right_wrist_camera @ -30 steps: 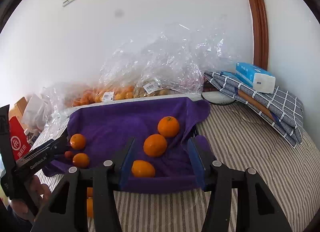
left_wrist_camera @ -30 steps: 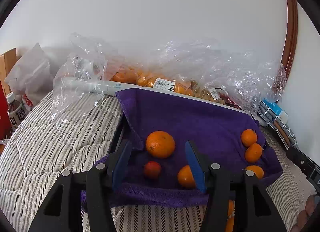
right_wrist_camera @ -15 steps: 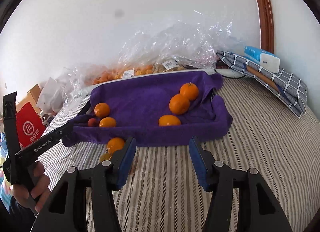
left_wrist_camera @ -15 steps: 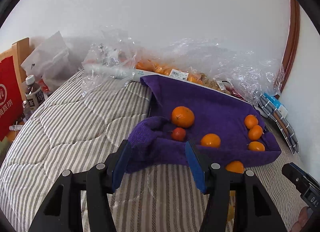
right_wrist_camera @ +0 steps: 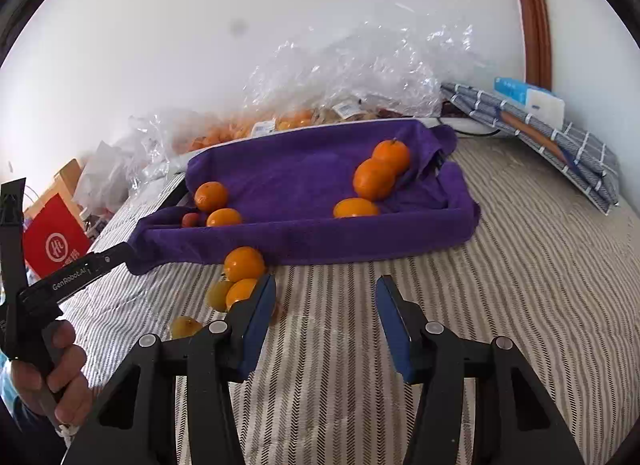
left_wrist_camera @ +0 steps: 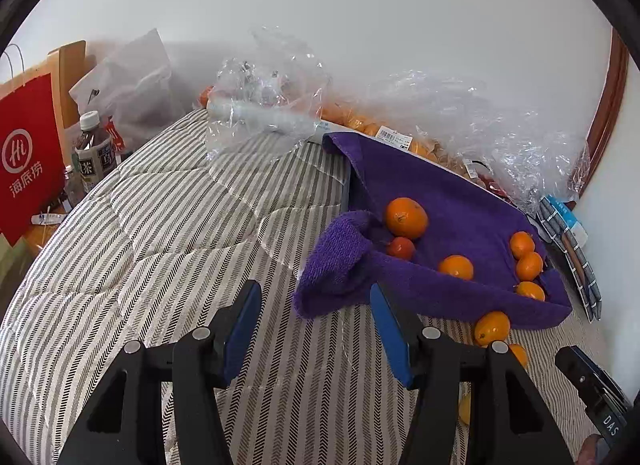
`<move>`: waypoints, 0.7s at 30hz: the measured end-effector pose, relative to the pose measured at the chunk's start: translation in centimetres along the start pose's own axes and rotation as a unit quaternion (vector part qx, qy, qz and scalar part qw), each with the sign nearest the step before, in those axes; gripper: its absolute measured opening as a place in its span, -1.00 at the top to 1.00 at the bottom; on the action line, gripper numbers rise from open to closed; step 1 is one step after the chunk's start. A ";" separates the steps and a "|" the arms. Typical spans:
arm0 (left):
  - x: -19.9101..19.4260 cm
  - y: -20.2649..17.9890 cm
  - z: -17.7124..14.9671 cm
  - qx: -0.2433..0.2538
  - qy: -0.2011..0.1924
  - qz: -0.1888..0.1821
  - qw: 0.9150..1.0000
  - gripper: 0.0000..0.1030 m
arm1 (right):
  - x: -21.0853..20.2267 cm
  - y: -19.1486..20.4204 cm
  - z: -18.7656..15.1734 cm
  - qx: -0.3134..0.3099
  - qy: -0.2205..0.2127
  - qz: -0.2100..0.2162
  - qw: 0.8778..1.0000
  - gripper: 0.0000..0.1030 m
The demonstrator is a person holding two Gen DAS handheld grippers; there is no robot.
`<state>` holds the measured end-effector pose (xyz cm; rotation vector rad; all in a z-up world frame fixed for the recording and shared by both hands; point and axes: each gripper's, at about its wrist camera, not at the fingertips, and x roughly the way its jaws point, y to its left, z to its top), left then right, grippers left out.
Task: Organize fruits
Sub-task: 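Withdraw both open tools from the towel, then grasp an orange with the right tool while the left tool grasps a yellow-green fruit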
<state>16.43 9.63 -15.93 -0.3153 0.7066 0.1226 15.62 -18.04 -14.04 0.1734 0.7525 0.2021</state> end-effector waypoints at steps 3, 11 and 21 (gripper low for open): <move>0.2 -0.1 0.0 0.001 0.005 0.003 1.000 -0.05 | 0.9 0.3 0.4 0.004 0.015 0.020 1.000 0.04; 1.1 0.1 0.2 -0.010 0.031 -0.007 0.999 -0.06 | 3.0 3.2 0.1 -0.033 0.042 0.062 0.997 0.05; 1.7 0.6 0.2 -0.027 0.050 -0.021 0.998 -0.06 | 4.2 4.3 -0.4 -0.062 0.074 0.053 0.994 0.30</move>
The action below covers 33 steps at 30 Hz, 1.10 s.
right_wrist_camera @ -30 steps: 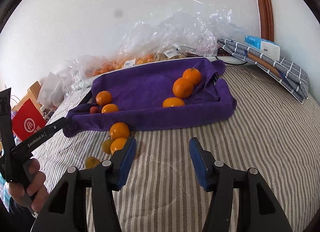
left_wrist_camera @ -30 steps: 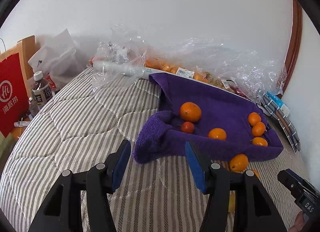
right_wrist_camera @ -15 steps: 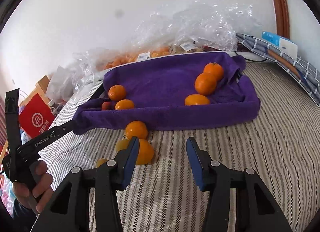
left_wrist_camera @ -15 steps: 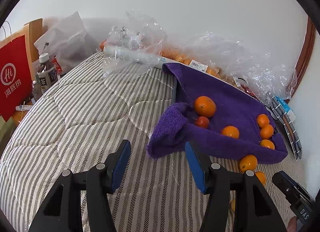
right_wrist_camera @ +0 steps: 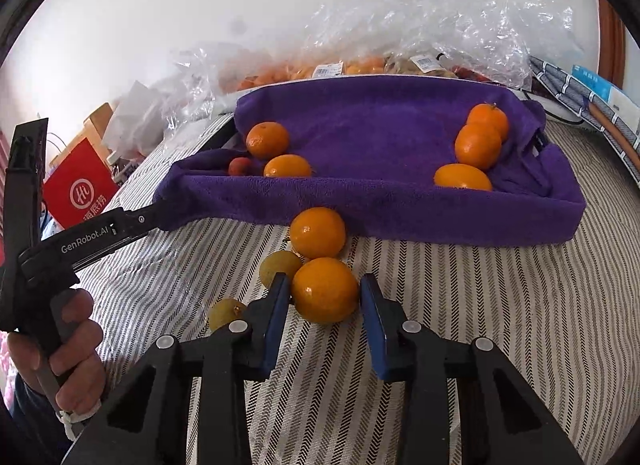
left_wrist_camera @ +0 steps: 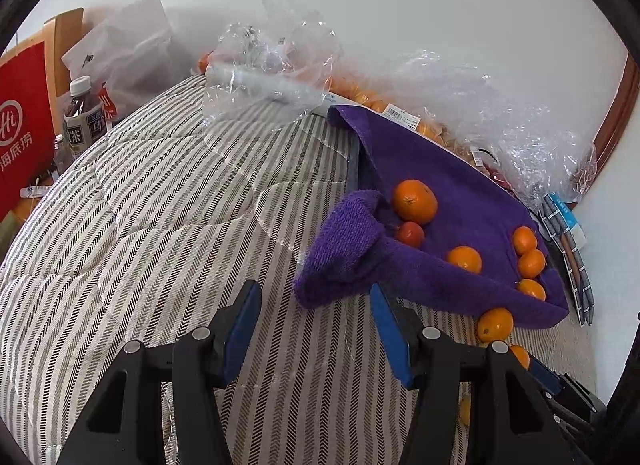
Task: Organize fruits
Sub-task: 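Grasp an orange with the right tool while the left tool grasps a yellow-green fruit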
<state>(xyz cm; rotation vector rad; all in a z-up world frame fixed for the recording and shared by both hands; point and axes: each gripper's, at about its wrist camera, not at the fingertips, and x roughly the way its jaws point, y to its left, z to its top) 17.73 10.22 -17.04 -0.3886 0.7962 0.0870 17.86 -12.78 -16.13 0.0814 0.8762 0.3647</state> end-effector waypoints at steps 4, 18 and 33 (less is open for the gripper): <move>-0.1 -0.3 -0.2 0.008 0.004 -0.018 1.000 -0.06 | -1.5 -0.9 -0.4 0.003 -0.022 -0.021 1.000 0.31; -1.9 -5.9 -4.0 0.122 0.044 -0.125 0.984 -0.06 | -5.8 -6.7 -3.1 0.044 -0.042 -0.048 0.997 0.39; -1.3 -9.3 -6.3 0.197 0.087 -0.163 0.963 0.31 | -4.6 -7.4 -3.5 0.063 -0.017 -0.025 0.998 0.32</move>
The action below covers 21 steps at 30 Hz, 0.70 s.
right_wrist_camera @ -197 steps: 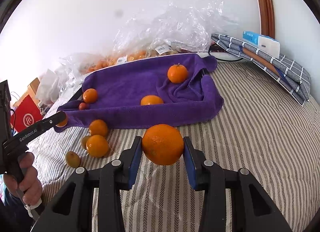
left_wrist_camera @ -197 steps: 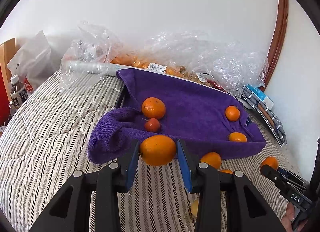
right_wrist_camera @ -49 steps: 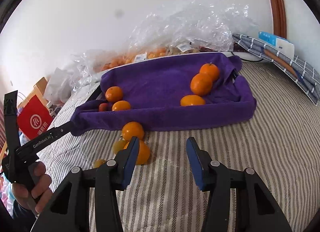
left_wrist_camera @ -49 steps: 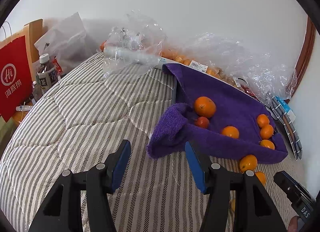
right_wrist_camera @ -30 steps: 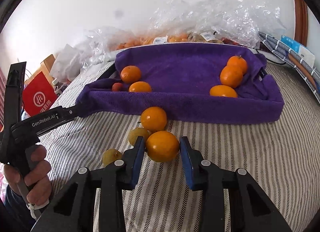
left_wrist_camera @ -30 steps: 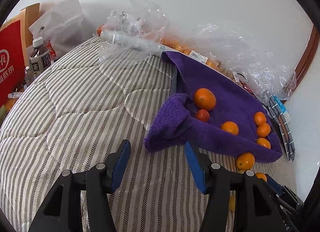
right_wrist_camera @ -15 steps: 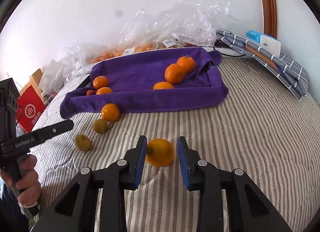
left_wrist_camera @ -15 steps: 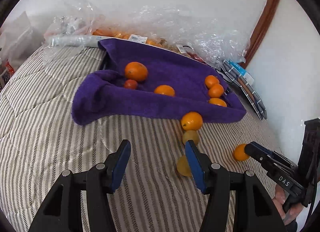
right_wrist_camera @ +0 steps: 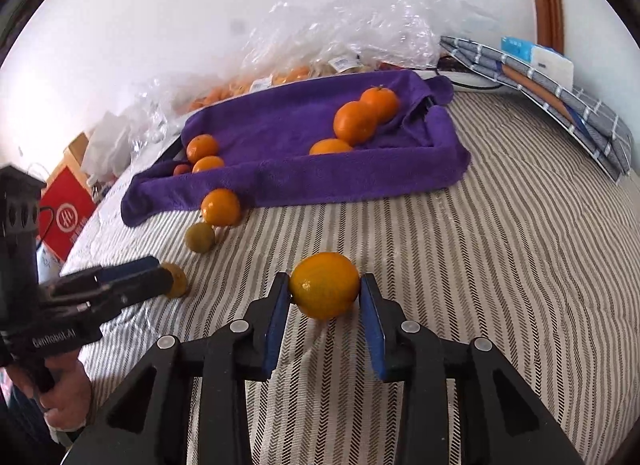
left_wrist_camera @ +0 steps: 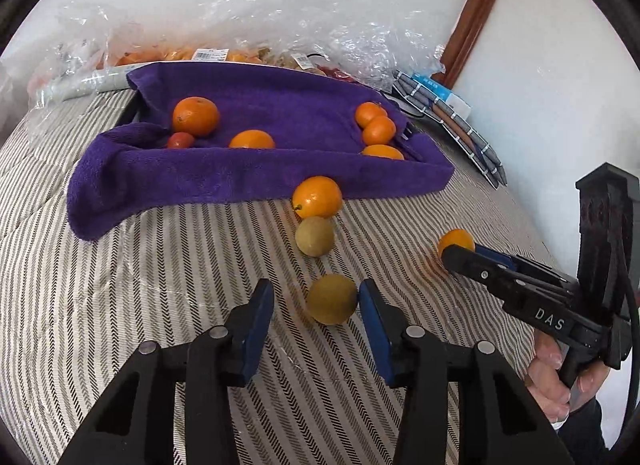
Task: Organize fruits
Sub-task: 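Grasp an orange with the right tool while the left tool grasps a yellow-green fruit, then carry the orange and the yellow-green fruit over the purple towel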
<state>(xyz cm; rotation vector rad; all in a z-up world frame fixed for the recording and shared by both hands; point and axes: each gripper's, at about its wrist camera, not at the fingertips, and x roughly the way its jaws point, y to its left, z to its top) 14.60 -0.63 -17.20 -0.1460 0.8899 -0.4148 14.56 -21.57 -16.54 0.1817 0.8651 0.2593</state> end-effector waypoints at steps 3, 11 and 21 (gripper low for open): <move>0.4 -0.8 -0.1 0.019 0.006 0.009 1.000 0.48 | -0.1 -0.8 0.0 0.021 -0.004 0.012 1.000 0.32; -0.7 1.1 0.4 -0.026 -0.036 0.037 0.998 0.48 | -0.5 -0.6 0.1 0.020 -0.015 0.008 1.000 0.32; -3.0 3.8 5.9 -0.042 -0.098 0.119 0.987 0.48 | -1.8 -0.6 4.6 -0.013 -0.062 -0.022 0.998 0.32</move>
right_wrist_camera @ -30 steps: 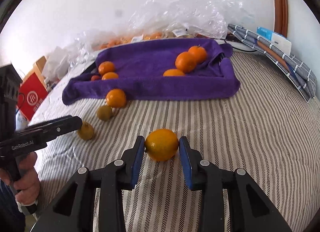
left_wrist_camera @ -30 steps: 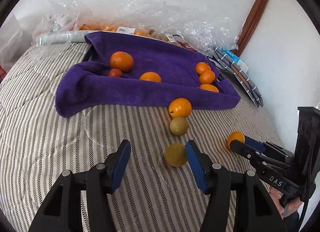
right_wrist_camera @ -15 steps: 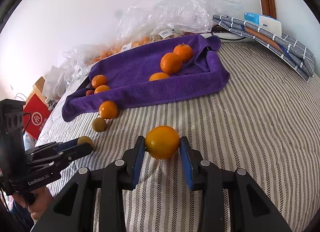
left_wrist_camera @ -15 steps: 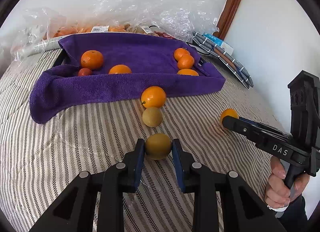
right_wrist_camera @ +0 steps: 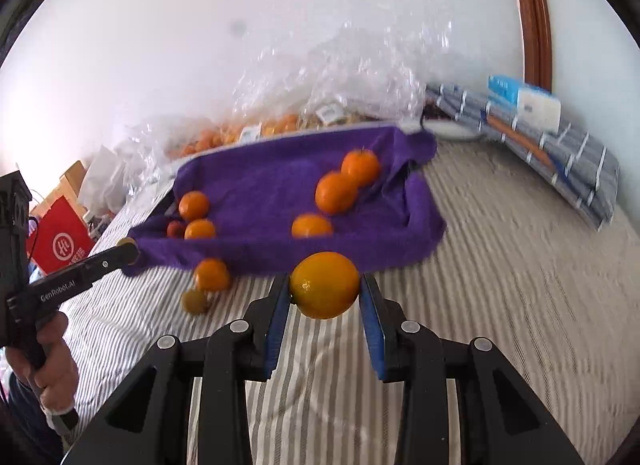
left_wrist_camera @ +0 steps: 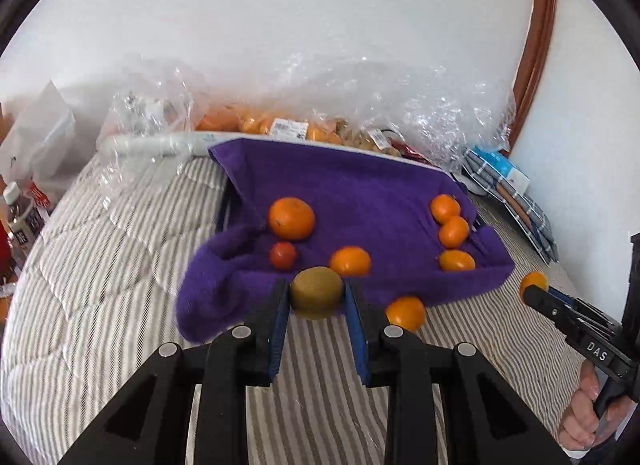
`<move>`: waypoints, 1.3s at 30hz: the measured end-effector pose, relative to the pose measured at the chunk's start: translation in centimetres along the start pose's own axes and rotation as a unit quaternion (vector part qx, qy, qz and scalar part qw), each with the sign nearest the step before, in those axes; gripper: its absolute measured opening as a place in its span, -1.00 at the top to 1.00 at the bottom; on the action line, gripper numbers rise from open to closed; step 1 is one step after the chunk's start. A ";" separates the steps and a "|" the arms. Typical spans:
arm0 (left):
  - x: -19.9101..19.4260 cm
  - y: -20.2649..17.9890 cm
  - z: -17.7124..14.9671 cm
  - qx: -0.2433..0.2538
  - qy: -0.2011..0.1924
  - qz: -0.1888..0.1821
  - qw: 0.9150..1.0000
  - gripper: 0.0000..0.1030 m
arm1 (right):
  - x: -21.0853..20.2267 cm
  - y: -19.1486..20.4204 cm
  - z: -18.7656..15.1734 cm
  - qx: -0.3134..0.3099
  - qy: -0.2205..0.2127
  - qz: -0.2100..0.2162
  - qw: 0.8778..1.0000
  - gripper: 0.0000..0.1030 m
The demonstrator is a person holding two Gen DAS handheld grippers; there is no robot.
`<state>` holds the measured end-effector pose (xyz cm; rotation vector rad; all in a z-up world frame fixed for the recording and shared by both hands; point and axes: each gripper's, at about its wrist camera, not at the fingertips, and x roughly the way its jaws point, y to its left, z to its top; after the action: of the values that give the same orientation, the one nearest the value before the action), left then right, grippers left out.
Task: Organize fruits
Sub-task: 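Carry the orange and the yellow-green fruit over the purple towel, then lower both fruits onto the towel and open both tools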
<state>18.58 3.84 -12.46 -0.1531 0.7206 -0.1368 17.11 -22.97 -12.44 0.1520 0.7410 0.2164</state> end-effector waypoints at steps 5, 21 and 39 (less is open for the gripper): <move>2.1 1.0 2.9 -0.023 -0.013 0.011 1.000 0.48 | 1.5 -0.3 3.6 -0.012 -0.015 -0.018 1.000 0.32; 7.4 0.3 2.5 -0.018 -0.004 0.020 1.000 0.48 | 7.9 -1.5 4.5 -0.017 0.016 -0.014 1.000 0.32; 7.9 0.0 2.4 -0.024 -0.001 0.005 1.000 0.48 | 8.6 -2.1 4.4 -0.013 0.016 -0.027 0.999 0.30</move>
<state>26.08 2.64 -15.75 -0.1963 0.7228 -0.1102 26.57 -23.17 -15.34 0.1041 0.7729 0.1769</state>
